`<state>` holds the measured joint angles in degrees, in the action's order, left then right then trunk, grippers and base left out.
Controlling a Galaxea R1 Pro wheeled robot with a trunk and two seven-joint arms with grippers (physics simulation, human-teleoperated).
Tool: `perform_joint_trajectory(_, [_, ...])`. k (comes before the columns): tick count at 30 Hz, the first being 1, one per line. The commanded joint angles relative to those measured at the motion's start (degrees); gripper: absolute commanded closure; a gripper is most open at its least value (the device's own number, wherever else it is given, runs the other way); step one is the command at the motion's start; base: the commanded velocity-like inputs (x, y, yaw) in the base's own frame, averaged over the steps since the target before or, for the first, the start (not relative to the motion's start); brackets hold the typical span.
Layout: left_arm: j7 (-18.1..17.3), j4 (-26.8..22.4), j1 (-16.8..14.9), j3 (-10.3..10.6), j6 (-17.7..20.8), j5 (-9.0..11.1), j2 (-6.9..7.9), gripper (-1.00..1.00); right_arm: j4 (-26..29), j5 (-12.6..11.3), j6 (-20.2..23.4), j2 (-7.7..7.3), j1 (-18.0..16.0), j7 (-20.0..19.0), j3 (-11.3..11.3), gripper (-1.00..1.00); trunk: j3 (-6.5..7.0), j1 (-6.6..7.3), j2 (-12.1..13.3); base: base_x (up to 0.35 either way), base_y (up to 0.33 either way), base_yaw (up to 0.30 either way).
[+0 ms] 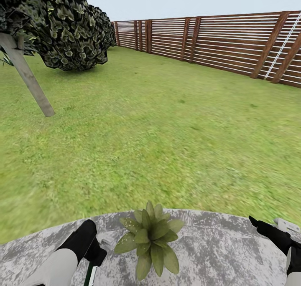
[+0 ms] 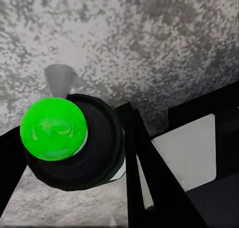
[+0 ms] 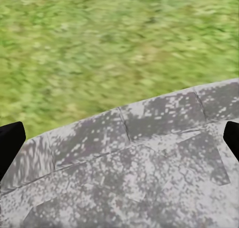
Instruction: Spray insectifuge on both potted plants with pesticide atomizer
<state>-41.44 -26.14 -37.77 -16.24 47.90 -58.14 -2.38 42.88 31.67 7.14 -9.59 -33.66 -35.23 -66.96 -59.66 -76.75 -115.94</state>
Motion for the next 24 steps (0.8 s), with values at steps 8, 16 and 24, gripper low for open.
perform_joint_trajectory(8, [-0.4, 2.44, -0.03, -0.46, 0.17, -1.12, -0.08, 1.0, 0.08, 0.3, 0.25, 0.04, -0.09, -0.45, -0.27, -1.0, -0.06, 0.01, -0.02, 0.0, 0.0, 0.002])
perform_joint_trajectory(16, [-0.39, 2.35, -0.03, -0.38, 0.17, -1.18, 0.0, 1.0, 0.09, 0.32, 0.25, 0.05, -0.09, -0.45, -0.27, -1.0, -0.77, -0.87, -1.63, 0.0, 0.0, 0.0])
perform_joint_trajectory(24, [-0.38, -2.73, -0.03, -0.37, 0.17, -1.13, -0.04, 1.0, 0.1, 0.32, 0.25, 0.03, -0.09, -0.45, -0.27, -1.0, -0.77, -0.87, -1.63, 0.0, 0.0, 0.0])
